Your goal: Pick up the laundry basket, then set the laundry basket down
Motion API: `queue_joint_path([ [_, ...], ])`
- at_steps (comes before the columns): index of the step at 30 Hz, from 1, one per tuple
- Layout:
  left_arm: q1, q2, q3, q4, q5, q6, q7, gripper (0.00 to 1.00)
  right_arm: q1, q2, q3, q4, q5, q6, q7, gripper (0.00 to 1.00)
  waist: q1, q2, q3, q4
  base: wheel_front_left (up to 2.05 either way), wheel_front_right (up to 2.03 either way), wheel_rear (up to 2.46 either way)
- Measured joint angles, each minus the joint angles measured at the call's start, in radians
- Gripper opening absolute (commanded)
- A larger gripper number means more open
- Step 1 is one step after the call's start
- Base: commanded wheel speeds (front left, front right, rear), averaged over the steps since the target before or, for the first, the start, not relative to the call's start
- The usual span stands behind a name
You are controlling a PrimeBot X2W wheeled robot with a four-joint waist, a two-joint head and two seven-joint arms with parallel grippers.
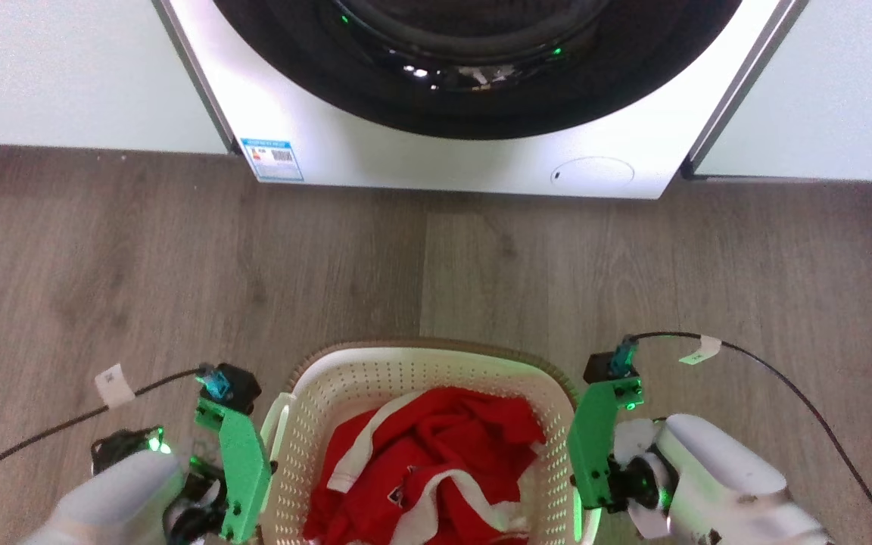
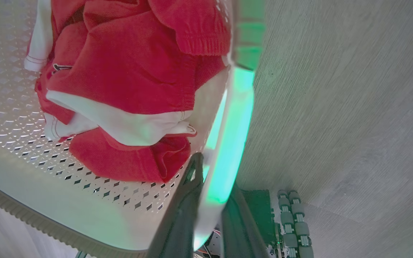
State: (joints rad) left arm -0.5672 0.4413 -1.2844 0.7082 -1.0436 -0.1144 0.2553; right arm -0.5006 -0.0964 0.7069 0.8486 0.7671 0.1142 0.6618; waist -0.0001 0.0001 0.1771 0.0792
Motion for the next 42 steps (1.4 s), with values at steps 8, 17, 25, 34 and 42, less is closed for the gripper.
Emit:
queue_joint_path([
  [8,0.044,0.003,-0.001,0.0,-0.01,0.0,0.009,0.0,0.037,0.0,0.009,-0.011,0.005,0.0,0.008,0.0,0.0,0.0,-0.035,-0.009,0.0,0.0,0.0],
  [17,0.053,0.004,-0.001,0.0,-0.014,0.0,0.016,0.0,0.056,0.0,0.009,-0.018,0.008,0.0,0.016,0.0,0.0,0.0,-0.056,-0.013,0.0,0.0,0.0],
  [25,0.053,0.005,-0.001,0.0,-0.014,0.0,0.018,0.0,0.056,0.0,0.004,-0.024,0.007,0.0,0.025,0.0,0.0,0.0,-0.049,-0.01,0.0,0.0,0.0],
  [34,0.053,0.005,-0.001,-0.005,-0.014,0.0,0.025,0.0,0.056,0.0,-0.01,-0.03,-0.011,0.0,0.038,0.0,0.0,0.0,-0.038,-0.005,0.0,0.0,0.0],
  [42,0.052,0.005,-0.001,-0.006,-0.014,0.0,0.025,0.0,0.056,0.0,-0.022,-0.039,-0.021,0.0,0.047,0.0,0.0,0.0,-0.031,-0.002,0.0,0.0,0.0],
])
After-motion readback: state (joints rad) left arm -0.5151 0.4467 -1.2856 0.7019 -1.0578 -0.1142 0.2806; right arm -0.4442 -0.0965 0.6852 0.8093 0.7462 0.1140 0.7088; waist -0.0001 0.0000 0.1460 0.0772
